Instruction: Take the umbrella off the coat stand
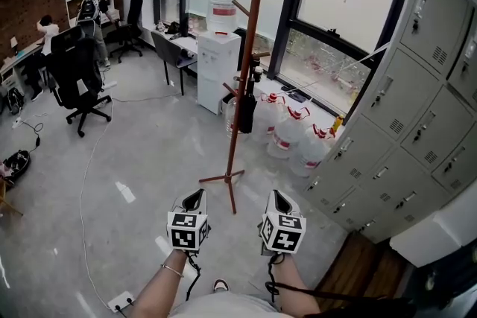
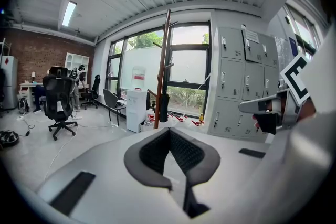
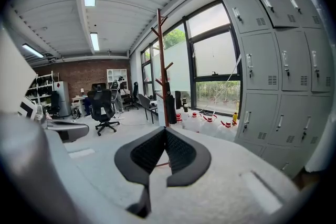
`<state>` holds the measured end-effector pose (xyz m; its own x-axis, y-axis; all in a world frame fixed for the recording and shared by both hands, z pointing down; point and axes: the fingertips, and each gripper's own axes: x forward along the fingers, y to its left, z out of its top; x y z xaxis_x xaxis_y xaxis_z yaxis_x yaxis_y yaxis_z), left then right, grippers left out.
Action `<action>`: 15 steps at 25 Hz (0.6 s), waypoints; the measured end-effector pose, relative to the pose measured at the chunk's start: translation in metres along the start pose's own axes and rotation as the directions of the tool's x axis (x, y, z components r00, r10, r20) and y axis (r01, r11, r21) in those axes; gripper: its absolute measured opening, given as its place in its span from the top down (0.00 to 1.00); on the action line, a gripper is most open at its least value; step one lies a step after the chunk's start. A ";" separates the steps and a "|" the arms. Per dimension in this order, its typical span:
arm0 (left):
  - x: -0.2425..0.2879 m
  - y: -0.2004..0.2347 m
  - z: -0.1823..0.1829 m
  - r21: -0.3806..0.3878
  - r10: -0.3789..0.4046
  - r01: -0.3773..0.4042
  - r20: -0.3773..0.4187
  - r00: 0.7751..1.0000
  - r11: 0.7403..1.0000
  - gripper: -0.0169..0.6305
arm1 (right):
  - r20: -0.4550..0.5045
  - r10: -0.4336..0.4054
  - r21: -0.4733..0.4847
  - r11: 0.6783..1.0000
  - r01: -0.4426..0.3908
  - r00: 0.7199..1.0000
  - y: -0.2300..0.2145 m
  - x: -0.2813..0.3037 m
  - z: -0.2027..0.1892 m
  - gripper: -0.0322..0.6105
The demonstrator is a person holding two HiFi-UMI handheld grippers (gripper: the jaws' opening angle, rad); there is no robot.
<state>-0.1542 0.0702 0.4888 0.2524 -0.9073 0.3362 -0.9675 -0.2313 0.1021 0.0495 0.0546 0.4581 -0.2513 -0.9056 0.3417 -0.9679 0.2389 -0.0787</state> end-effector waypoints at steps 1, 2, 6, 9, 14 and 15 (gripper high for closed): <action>0.007 -0.001 0.003 0.000 0.002 -0.002 0.000 1.000 1.000 0.97 | -0.001 0.003 0.000 1.000 -0.003 1.000 -0.004 0.007 0.002 0.94; 0.013 -0.002 0.005 0.000 0.005 -0.005 -0.001 1.000 1.000 0.97 | -0.003 0.008 -0.001 1.000 -0.008 1.000 -0.007 0.013 0.004 0.94; 0.034 -0.003 0.011 -0.008 0.018 -0.018 -0.008 1.000 1.000 0.97 | -0.019 0.029 -0.002 1.000 -0.029 0.999 -0.017 0.034 0.008 0.94; 0.048 -0.001 0.017 -0.004 0.026 -0.026 -0.008 1.000 1.000 0.97 | -0.026 0.036 0.005 0.999 -0.036 0.999 -0.023 0.050 0.009 0.94; 0.064 0.001 0.016 -0.012 0.029 -0.030 -0.022 0.999 0.999 0.97 | -0.051 0.039 0.016 0.999 -0.038 0.998 -0.031 0.066 0.004 0.94; 0.068 0.001 0.016 -0.012 0.029 -0.030 -0.025 0.999 0.999 0.97 | -0.055 0.038 0.019 0.999 -0.037 0.998 -0.032 0.070 0.003 0.94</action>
<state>-0.1383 0.0026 0.4969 0.2243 -0.9048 0.3620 -0.9743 -0.2003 0.1030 0.0633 -0.0177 0.4816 -0.2870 -0.8753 0.3893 -0.9579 0.2657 -0.1088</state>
